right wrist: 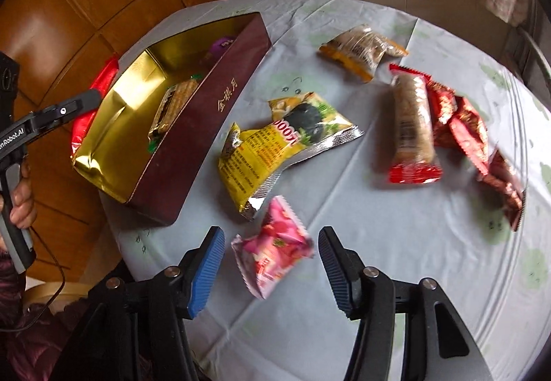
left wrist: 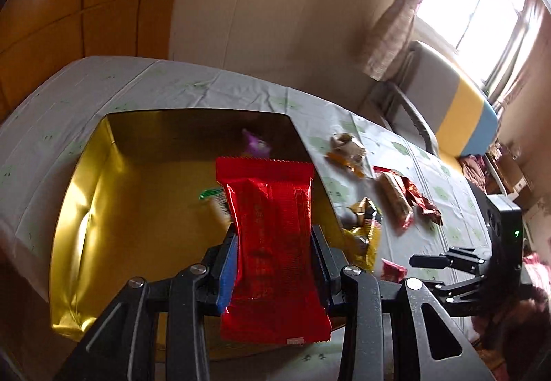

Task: Organize snacks
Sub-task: 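Lower the red packet into the tin and open the left tool while the right tool grasps the pink candy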

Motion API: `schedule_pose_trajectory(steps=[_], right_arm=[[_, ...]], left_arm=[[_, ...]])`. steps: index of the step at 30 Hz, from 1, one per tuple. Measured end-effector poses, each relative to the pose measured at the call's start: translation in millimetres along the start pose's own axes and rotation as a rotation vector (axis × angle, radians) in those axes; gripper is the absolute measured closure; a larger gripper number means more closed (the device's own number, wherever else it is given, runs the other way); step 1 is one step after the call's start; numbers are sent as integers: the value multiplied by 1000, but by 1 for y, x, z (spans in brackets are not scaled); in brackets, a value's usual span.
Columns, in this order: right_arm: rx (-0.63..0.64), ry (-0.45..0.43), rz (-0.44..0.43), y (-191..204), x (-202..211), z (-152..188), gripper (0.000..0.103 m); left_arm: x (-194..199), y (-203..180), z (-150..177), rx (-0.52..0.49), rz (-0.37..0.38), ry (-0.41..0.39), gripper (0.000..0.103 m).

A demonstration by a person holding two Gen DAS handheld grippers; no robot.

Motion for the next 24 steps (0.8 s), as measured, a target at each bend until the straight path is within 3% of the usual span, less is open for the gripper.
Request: schedule_pose_trajectory(steps=[4, 7, 10, 16, 24], right_arm=[[10, -9, 45, 3, -9, 1, 46], [7, -25, 60, 3, -9, 0, 64], [12, -29, 60, 4, -8, 1, 70], [6, -23, 39, 3, -9, 1, 69], [-53, -54, 34, -12, -2, 0, 58]], left_arm=[[-3, 19, 3, 50, -15, 18, 65], [-9, 37, 4, 102, -19, 46, 64], [-20, 57, 3, 165, -24, 80, 65], [-51, 90, 3, 283, -38, 171, 64], [-90, 99, -26, 255, -112, 229, 64]])
Point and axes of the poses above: each gripper's, at about its wrist camera, not at the fingertips, and x roughly against the way its jaws point, y to its left, z to its underside, the point moved 7 cm from there along -x, roughly the way its jaws point, and after that the axes turned 6 degrees about -x, right-handed, at the moved point
